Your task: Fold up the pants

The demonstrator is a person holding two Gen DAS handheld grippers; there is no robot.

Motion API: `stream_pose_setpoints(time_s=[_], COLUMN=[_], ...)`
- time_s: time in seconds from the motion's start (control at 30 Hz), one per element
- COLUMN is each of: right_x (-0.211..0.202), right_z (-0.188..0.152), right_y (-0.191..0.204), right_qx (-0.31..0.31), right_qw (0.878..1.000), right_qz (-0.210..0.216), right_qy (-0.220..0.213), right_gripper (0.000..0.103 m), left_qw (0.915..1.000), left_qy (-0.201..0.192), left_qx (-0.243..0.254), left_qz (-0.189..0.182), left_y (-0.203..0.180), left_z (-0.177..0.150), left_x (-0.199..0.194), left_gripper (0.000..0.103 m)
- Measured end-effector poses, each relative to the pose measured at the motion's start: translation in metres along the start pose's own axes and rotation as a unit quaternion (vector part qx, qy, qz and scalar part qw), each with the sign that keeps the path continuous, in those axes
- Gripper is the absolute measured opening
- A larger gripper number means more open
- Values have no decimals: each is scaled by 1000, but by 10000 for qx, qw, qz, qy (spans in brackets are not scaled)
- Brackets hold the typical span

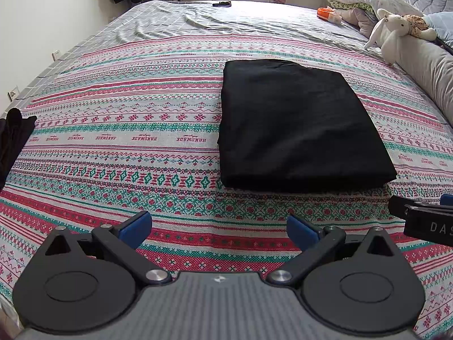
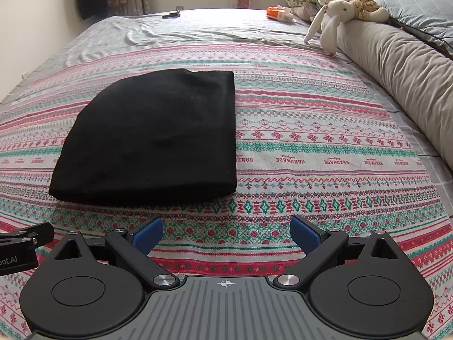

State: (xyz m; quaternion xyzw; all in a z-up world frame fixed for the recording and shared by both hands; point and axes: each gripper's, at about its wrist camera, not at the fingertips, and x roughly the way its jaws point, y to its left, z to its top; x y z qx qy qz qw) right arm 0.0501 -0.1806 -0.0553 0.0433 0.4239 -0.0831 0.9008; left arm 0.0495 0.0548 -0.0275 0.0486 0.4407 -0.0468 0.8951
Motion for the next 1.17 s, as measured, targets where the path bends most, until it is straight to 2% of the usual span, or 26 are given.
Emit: stream_pose_setpoints(time_s=[1.17], right_x=[5], right_z=[-3], right_y=[1], right_qx=[-8], right_qw=[10000], right_qz=[26], right_qy=[63], right_gripper=[98], left_qw=[9999], left_qy=[57], left_qx=[126], left_qz=[17], left_y=[-1], left_z=[-2], left_x=[4], left_gripper=[103])
